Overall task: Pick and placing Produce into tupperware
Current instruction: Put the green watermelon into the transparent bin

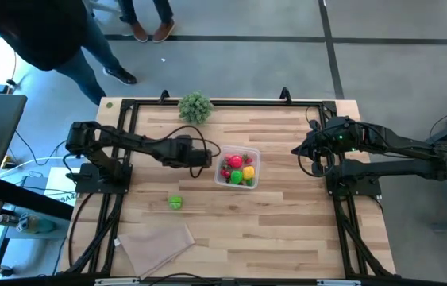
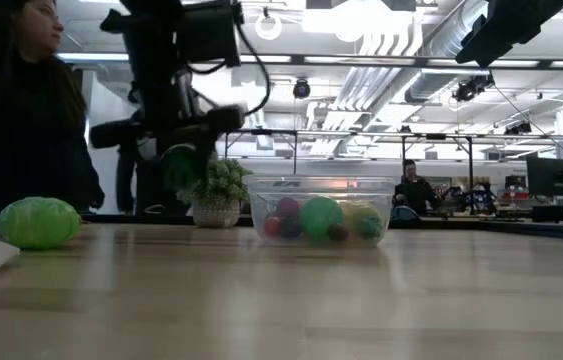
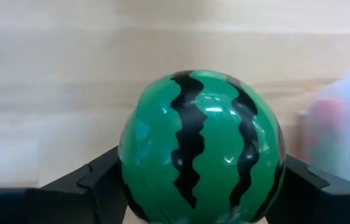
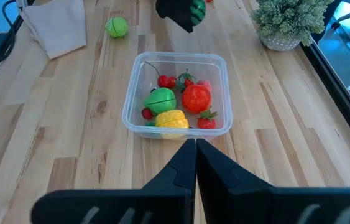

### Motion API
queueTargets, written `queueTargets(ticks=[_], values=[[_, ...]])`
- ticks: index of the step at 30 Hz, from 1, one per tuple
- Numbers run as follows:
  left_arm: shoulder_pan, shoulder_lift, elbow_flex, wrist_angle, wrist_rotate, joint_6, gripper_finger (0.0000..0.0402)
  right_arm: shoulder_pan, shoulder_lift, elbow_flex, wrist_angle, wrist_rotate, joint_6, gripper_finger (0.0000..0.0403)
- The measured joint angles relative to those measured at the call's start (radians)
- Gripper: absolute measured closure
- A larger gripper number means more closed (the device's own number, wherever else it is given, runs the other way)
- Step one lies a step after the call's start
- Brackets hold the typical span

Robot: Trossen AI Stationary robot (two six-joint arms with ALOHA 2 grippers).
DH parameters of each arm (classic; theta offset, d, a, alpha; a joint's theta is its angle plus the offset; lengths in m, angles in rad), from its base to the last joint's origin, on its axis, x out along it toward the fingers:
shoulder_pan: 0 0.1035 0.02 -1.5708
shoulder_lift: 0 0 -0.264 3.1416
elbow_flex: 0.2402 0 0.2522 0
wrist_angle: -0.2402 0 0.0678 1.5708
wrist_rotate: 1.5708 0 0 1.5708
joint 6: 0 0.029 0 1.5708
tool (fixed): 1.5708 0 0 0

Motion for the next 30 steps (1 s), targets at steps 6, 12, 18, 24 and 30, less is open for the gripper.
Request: queueTargets(ticks=[6, 12, 18, 24, 30], values=[[-0.001, -0.001, 0.111, 0.002, -0.022, 0.199, 0.0123, 0.000, 0.000, 0.000, 0.000, 0.000, 0.000, 0.0401], [-0.001, -0.002, 0.240, 0.007, -0.001, 0.495, 0.0126, 0.000, 0.000, 0.000, 0.000, 0.000, 0.000, 0.0401], [-0.001, -0.002, 0.325, 0.015, 0.035, 0.777, 0.0129, 0.000, 0.000, 0.000, 0.000, 0.000, 0.000, 0.0401], [-0.001, -0.002, 0.336, 0.095, 0.079, 1.082, 0.0125, 0.000, 0.000, 0.000, 0.000, 0.000, 0.000, 0.0401], [-0.001, 0.052, 0.334, 0.230, 0.088, 1.094, 0.0125, 0.000, 0.000, 0.000, 0.000, 0.000, 0.000, 0.0401]])
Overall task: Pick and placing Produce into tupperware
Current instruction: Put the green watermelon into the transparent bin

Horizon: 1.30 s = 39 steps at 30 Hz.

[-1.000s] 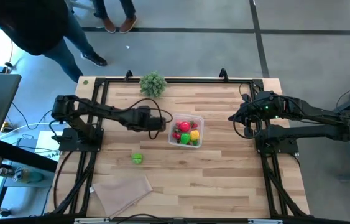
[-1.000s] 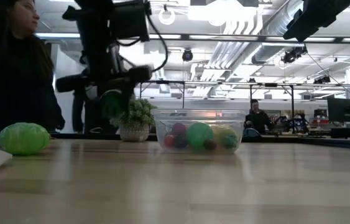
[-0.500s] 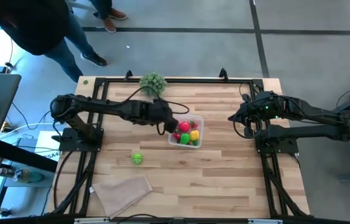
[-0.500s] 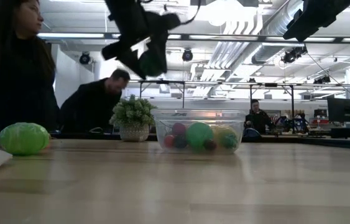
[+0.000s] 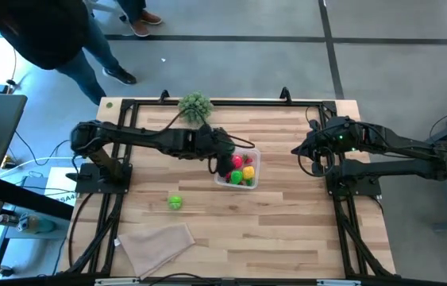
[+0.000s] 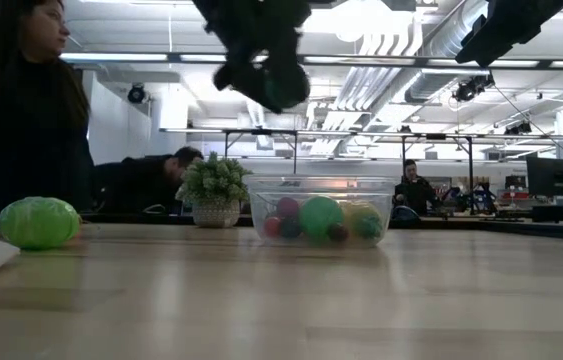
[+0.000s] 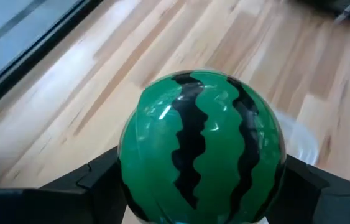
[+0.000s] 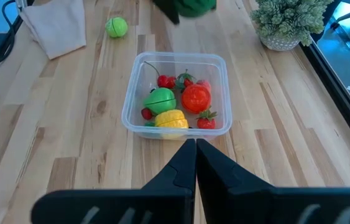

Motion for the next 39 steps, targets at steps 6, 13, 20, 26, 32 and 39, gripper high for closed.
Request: queueTargets(ticks=[6, 13, 20, 26, 32, 39], values=[[0.000, 0.100, -0.001, 0.052, 0.045, 0.006, 0.0124, 0.000, 0.000, 0.000, 0.000, 0.000, 0.000, 0.0401], [0.000, 0.176, -0.001, 0.079, 0.099, 0.014, 0.0124, 0.000, 0.000, 0.000, 0.000, 0.000, 0.000, 0.0401], [0.000, 0.221, -0.001, 0.073, 0.141, 0.070, 0.0124, 0.000, 0.000, 0.000, 0.000, 0.000, 0.000, 0.0401], [0.000, 0.224, -0.001, 0.048, 0.163, 0.089, 0.0124, 0.000, 0.000, 0.000, 0.000, 0.000, 0.000, 0.0401], [0.000, 0.239, -0.001, 0.033, 0.171, 0.094, 0.0124, 0.000, 0.000, 0.000, 0.000, 0.000, 0.000, 0.0401], [0.000, 0.260, -0.002, 0.044, 0.173, 0.097, 0.0124, 0.000, 0.000, 0.000, 0.000, 0.000, 0.000, 0.0401]])
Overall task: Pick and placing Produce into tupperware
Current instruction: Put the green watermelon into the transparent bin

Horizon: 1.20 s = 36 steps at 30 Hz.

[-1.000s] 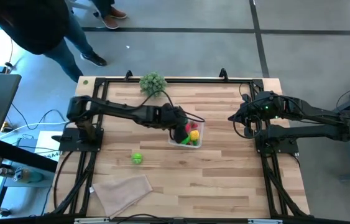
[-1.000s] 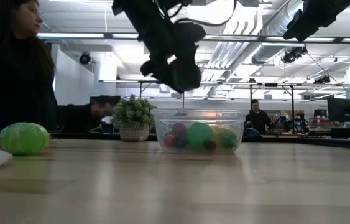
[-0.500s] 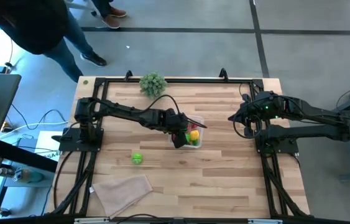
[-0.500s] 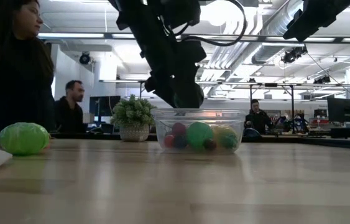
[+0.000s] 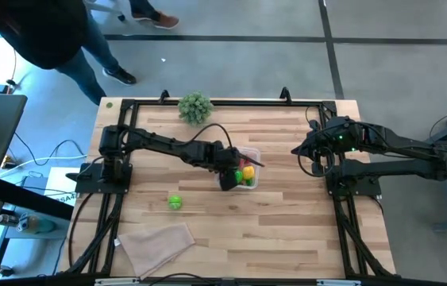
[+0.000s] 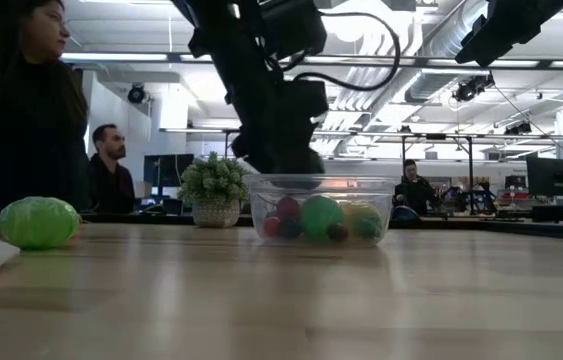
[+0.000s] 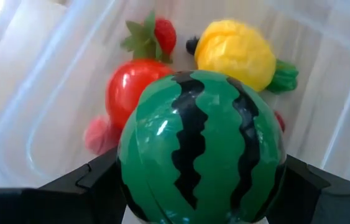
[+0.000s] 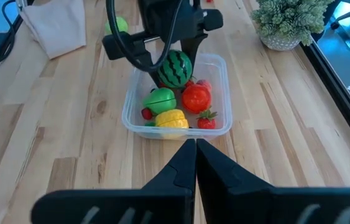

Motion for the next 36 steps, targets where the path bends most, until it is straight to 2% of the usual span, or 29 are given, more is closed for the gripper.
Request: queueTargets(ticks=[27, 36], values=[[0.000, 0.018, 0.001, 0.023, 0.010, 0.050, 0.0121, 0.000, 0.000, 0.000, 0.000, 0.000, 0.000, 0.0401], [0.000, 0.018, 0.001, -0.003, -0.001, 0.069, 0.0032, 0.000, 0.000, 0.000, 0.000, 0.000, 0.000, 0.0401]])
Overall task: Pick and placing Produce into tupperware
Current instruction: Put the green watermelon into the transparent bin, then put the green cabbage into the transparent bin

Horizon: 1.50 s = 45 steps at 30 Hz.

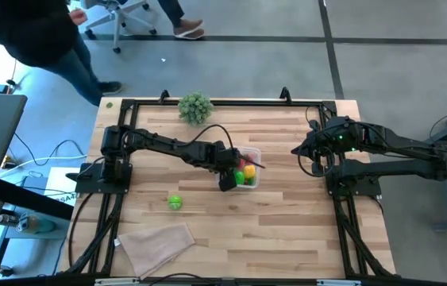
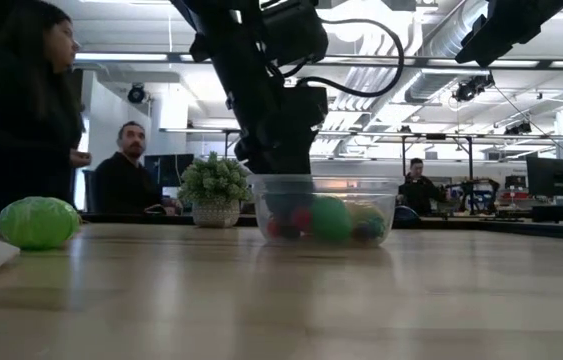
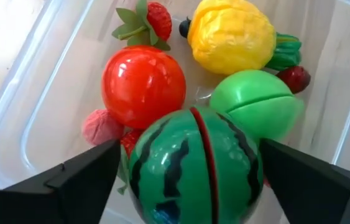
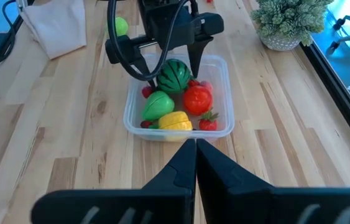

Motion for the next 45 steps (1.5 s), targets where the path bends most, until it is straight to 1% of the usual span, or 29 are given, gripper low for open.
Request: queueTargets(ticks=[2, 5, 8, 14, 18, 25, 28, 31, 33, 40, 45], values=[[0.000, 0.000, 0.000, -0.002, -0.003, 0.002, 0.0020, 0.000, 0.000, 0.000, 0.000, 0.000, 0.000, 0.0401], [0.000, 0.000, 0.009, -0.014, -0.001, 0.028, 0.0012, 0.000, 0.000, 0.000, 0.000, 0.000, 0.000, 0.0401], [0.000, 0.000, 0.048, -0.051, 0.011, 0.040, 0.0014, 0.000, 0.000, 0.000, 0.000, 0.000, 0.000, 0.0401], [0.000, 0.000, 0.156, -0.186, 0.016, 0.045, 0.0027, 0.000, 0.000, 0.000, 0.000, 0.000, 0.000, 0.0401], [0.000, 0.000, 0.260, -0.326, 0.016, 0.071, 0.0036, 0.000, 0.000, 0.000, 0.000, 0.000, 0.000, 0.0401], [0.000, 0.000, 0.484, -0.646, 0.016, 0.090, 0.0065, 0.000, 0.000, 0.000, 0.000, 0.000, 0.000, 0.0401], [0.000, -0.001, 0.554, -0.772, -0.012, 0.090, 0.0079, 0.000, 0.000, 0.000, 0.000, 0.000, 0.000, 0.0401], [0.000, -0.001, 0.614, -0.858, -0.025, 0.077, 0.0093, 0.000, 0.000, 0.000, 0.000, 0.000, 0.000, 0.0401], [0.000, -0.004, 0.627, -0.890, -0.027, 0.041, 0.0100, 0.000, 0.000, 0.000, 0.000, 0.000, 0.000, 0.0401], [0.000, -0.039, 0.593, -0.975, -0.029, -0.144, 0.0110, 0.000, 0.000, 0.000, 0.000, 0.000, 0.000, 0.0401], [0.000, -0.095, 0.524, -0.967, -0.030, -0.169, 0.0108, 0.000, 0.000, 0.000, 0.000, 0.000, 0.000, 0.0401]])
